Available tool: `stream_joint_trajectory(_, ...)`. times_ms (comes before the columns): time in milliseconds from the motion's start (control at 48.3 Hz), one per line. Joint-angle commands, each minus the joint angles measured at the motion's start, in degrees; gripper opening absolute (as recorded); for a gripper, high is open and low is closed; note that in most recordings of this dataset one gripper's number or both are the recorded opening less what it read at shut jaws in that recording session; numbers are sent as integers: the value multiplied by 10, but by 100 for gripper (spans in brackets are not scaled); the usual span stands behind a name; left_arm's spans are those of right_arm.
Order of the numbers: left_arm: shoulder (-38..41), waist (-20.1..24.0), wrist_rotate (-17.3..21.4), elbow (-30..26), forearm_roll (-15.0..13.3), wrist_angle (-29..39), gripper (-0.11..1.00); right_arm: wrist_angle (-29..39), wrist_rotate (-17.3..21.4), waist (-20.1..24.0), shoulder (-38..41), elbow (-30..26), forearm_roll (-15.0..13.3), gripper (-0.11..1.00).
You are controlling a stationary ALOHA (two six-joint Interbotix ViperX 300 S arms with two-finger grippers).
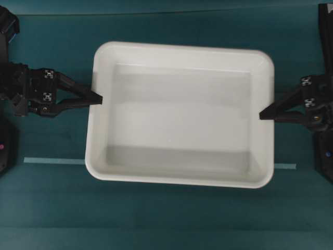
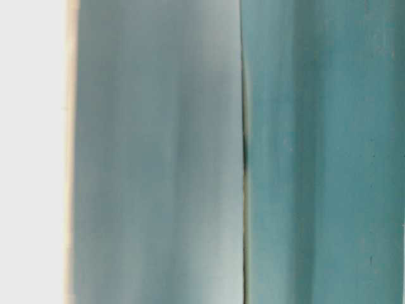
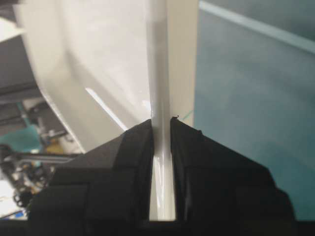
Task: Lift the white case with both hands.
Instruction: 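Lower the held tray back onto the table with both grippers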
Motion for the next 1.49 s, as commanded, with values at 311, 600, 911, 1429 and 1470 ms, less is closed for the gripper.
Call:
stream_joint_trajectory(311, 75, 4, -4, 73, 2, 1, 5, -48, -7, -3, 65, 76, -1, 10)
stream_joint_trajectory(600, 122, 4, -4, 103, 2, -4, 5, -111, -9, 0, 127, 114, -1, 10)
stream_joint_trajectory(911, 156, 5, -11, 140, 2, -4, 5, -202, -10, 5, 201, 147, -1, 10)
stream_joint_trajectory(1429, 235, 7, -12, 162, 2, -47, 5, -214, -10, 21, 264, 163, -3, 10)
stream_joint_trajectory(1470, 242, 7, -12, 162, 2, -49, 5, -214, -10, 23, 268, 165, -3, 10)
